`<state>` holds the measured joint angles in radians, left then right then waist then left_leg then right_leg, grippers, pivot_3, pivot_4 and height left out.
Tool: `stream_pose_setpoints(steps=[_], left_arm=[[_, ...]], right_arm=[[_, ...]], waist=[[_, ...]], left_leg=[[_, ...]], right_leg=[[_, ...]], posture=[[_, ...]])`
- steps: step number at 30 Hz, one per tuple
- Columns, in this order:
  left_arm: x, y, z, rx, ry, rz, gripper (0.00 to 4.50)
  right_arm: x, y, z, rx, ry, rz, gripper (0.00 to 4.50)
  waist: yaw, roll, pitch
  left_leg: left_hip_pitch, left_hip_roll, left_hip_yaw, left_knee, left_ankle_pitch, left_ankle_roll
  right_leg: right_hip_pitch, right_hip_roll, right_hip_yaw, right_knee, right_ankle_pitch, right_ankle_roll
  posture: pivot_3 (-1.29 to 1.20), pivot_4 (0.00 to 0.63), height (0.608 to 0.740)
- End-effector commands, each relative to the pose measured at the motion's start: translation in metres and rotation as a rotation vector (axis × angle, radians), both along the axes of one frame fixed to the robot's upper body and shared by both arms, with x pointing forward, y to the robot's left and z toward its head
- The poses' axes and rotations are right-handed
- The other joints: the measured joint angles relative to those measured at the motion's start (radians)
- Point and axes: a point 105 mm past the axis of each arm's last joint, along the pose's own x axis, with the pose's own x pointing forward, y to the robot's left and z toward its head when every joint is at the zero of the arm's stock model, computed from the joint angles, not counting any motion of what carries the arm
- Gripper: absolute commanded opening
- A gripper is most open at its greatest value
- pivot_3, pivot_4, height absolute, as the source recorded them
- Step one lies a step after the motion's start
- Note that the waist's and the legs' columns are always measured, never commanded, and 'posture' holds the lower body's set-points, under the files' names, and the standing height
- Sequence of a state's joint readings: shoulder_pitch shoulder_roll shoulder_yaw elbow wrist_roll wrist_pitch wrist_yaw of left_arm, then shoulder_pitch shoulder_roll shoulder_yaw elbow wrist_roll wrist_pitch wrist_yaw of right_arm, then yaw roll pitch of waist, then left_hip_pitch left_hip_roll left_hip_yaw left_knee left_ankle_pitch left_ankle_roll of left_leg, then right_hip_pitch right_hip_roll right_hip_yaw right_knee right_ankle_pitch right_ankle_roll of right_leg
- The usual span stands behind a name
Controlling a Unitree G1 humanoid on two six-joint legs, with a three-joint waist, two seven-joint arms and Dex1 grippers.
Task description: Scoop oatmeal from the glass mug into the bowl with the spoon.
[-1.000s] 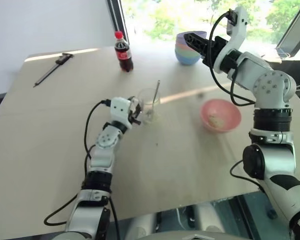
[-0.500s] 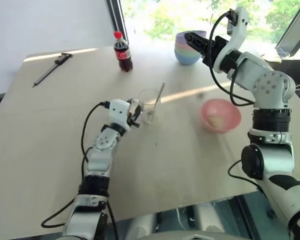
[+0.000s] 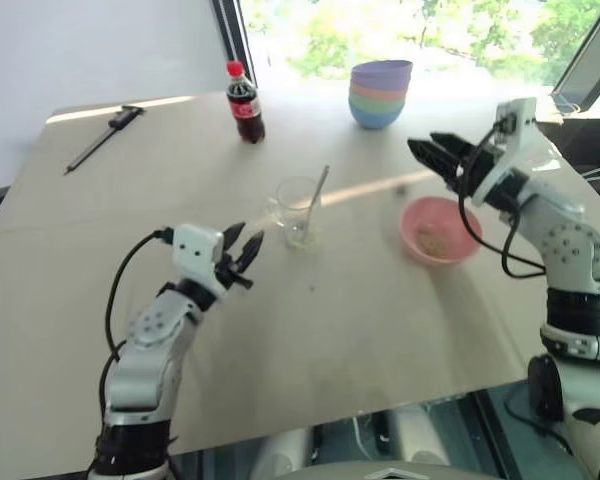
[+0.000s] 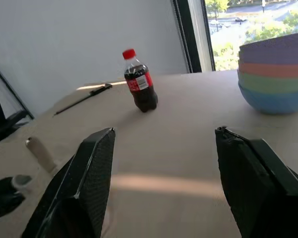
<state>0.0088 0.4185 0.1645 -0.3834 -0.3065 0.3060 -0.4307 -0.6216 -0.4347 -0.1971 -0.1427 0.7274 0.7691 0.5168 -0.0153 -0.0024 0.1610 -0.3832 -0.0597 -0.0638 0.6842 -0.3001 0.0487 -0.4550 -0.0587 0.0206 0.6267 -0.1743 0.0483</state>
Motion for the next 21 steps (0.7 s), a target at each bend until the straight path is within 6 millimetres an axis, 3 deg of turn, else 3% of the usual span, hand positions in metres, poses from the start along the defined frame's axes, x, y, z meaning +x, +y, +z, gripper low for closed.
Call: stream_pose_setpoints(steps=[1, 6, 10, 16, 21], left_arm=[[-0.025, 0.001, 0.005, 0.050, 0.014, -0.023, 1.81], [-0.057, -0.006, -0.016, 0.082, 0.103, -0.071, 1.81], [-0.075, -0.005, -0.028, 0.060, 0.131, -0.066, 1.81], [-0.084, 0.003, -0.042, 0.113, 0.118, -0.056, 1.81], [-0.087, 0.005, -0.052, 0.065, 0.152, -0.067, 1.81]], right_arm=[[-0.038, 0.009, 0.001, -0.013, -0.073, 0.081, 3.24], [-0.081, 0.014, -0.028, -0.029, -0.057, 0.152, 3.24], [-0.102, 0.008, -0.074, -0.177, -0.019, 0.182, 3.24], [-0.119, -0.012, -0.125, -0.313, 0.027, 0.213, 3.24], [-0.113, -0.021, -0.135, -0.310, 0.046, 0.176, 3.24]], waist=[[0.001, 0.000, 0.000], [0.006, 0.000, 0.000], [0.010, -0.001, 0.000], [0.013, -0.001, 0.000], [0.008, -0.001, 0.000]], left_leg=[[0.001, 0.001, 0.000, 0.000, 0.000, 0.000], [0.002, 0.000, 0.000, 0.000, -0.001, 0.000], [0.005, 0.000, 0.000, 0.000, -0.003, 0.004], [0.007, 0.002, 0.001, 0.001, -0.003, 0.004], [0.010, 0.003, 0.004, 0.001, -0.003, 0.004]], right_leg=[[0.001, 0.000, 0.000, 0.000, 0.000, 0.000], [0.005, 0.000, 0.000, -0.002, 0.000, 0.000], [0.008, -0.001, -0.001, -0.003, -0.001, 0.000], [0.010, 0.002, -0.001, -0.003, -0.001, 0.000], [0.011, 0.004, 0.001, -0.003, -0.001, 0.001]], posture=[[0.00, 0.150, 0.740], [0.00, 0.150, 0.740], [0.00, 0.150, 0.740], [0.00, 0.150, 0.740], [0.00, 0.150, 0.740]])
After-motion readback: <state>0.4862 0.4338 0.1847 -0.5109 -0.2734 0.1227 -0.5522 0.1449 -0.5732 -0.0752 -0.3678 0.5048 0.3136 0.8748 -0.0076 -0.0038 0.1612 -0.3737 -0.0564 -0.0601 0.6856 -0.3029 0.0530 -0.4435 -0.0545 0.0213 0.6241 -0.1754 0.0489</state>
